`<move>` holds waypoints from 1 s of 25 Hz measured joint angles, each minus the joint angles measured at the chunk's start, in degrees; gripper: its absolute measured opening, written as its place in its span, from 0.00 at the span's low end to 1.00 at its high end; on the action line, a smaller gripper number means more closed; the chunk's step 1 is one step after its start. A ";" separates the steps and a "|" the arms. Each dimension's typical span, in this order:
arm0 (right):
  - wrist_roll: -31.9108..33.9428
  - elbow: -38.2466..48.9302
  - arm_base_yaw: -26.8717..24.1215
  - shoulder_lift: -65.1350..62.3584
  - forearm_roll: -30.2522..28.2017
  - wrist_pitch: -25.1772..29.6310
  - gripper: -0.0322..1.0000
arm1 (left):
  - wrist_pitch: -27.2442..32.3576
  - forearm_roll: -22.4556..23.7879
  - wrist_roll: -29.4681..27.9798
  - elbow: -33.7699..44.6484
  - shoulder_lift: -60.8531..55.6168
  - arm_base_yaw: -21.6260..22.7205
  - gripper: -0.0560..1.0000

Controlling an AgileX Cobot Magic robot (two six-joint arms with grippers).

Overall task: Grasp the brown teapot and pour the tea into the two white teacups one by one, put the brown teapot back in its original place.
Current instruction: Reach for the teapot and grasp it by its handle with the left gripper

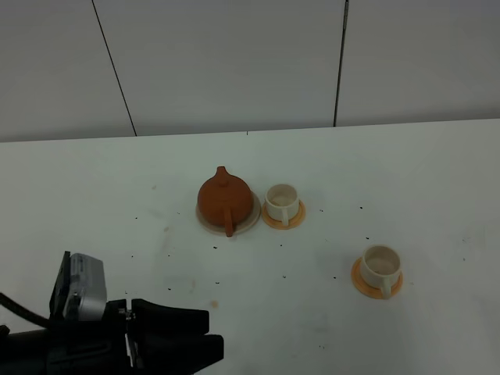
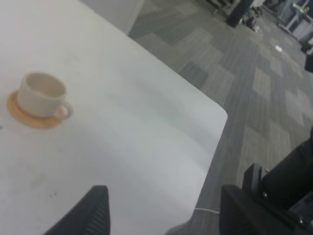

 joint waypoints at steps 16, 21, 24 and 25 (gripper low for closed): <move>0.00 0.00 -0.28 0.00 0.04 -0.07 0.18 | -17.34 27.84 7.92 -26.78 0.27 0.00 0.48; 0.05 0.00 -0.28 0.00 0.04 -0.07 0.18 | -26.78 29.75 10.49 -29.20 0.22 0.00 0.45; 0.05 0.00 -0.28 0.00 0.04 -0.07 0.19 | -32.11 29.90 10.16 -31.03 0.41 0.00 0.40; 0.05 0.00 -0.28 0.00 0.04 -0.07 0.19 | -33.79 29.94 9.70 -32.02 0.57 0.00 0.38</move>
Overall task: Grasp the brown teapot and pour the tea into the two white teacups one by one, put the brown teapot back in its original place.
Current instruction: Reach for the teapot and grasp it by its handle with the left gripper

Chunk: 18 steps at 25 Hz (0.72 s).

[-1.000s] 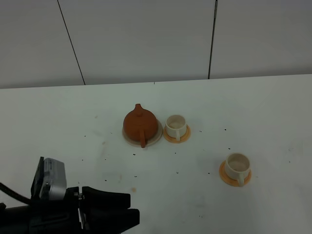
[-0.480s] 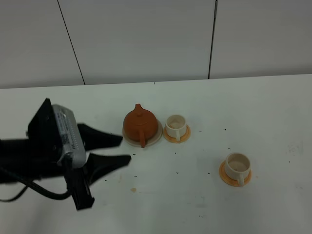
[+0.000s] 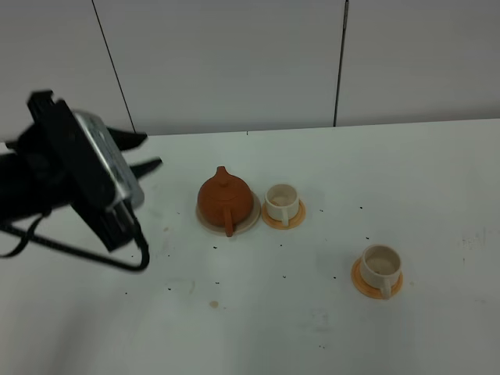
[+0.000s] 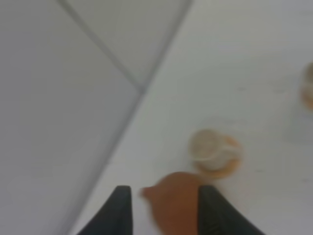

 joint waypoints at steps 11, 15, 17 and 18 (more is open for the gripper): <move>-0.06 0.00 0.00 0.00 0.00 0.00 0.19 | 2.89 13.26 -30.42 -15.95 14.08 0.00 0.29; -0.06 0.00 0.00 0.00 0.00 0.00 0.20 | 15.55 33.57 -55.43 -25.69 21.10 0.00 0.29; -0.06 0.00 0.00 0.00 0.00 0.00 0.20 | 23.07 42.96 -66.82 -31.36 23.75 0.00 0.29; -0.06 0.00 0.00 0.00 0.00 0.00 0.20 | 26.89 47.01 -70.96 -34.07 24.86 0.00 0.29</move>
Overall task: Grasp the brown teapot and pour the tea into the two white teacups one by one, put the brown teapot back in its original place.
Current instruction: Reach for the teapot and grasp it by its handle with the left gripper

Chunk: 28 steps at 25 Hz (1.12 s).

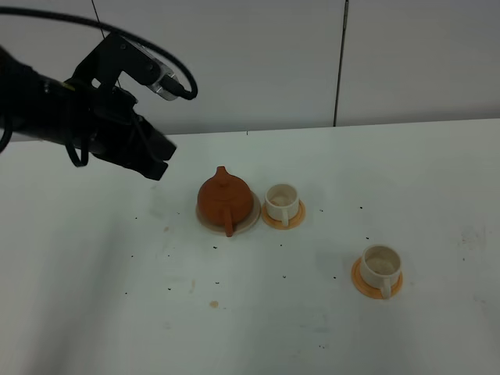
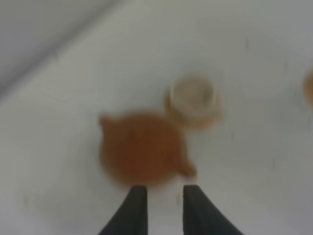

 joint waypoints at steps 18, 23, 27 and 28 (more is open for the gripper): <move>0.05 0.00 0.00 0.00 0.00 0.00 0.23 | 10.90 24.03 -43.52 -11.18 13.15 -11.71 0.29; -0.01 0.00 0.00 0.00 0.00 0.00 0.23 | 11.07 37.53 -56.25 -11.18 15.40 -19.20 0.29; -0.01 0.00 0.00 0.00 0.00 0.00 0.24 | 10.49 37.60 -58.92 -11.18 15.40 -20.57 0.29; -0.01 0.00 0.00 0.00 0.00 0.00 0.24 | 10.45 37.47 -59.02 -11.18 15.40 -20.57 0.30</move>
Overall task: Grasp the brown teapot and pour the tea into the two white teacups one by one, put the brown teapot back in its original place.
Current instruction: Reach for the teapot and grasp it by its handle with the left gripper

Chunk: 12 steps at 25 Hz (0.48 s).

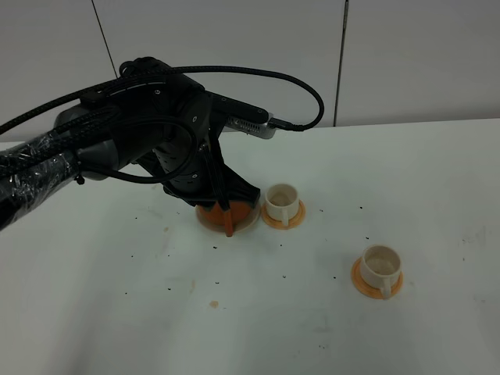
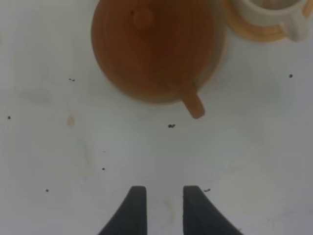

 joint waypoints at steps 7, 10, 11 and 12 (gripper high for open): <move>0.05 0.00 0.00 0.00 0.00 0.00 0.24 | -3.50 -2.04 -2.73 0.00 0.01 0.00 0.34; 0.05 0.00 0.00 0.00 0.00 0.00 0.24 | -4.22 -3.70 -5.00 0.00 0.01 0.05 0.34; 0.05 0.00 0.00 0.00 0.00 0.00 0.24 | -4.31 -3.75 -5.28 0.00 0.01 0.05 0.34; 0.05 0.00 0.00 0.00 0.00 0.00 0.24 | -4.55 -3.75 -5.46 0.00 0.01 0.05 0.34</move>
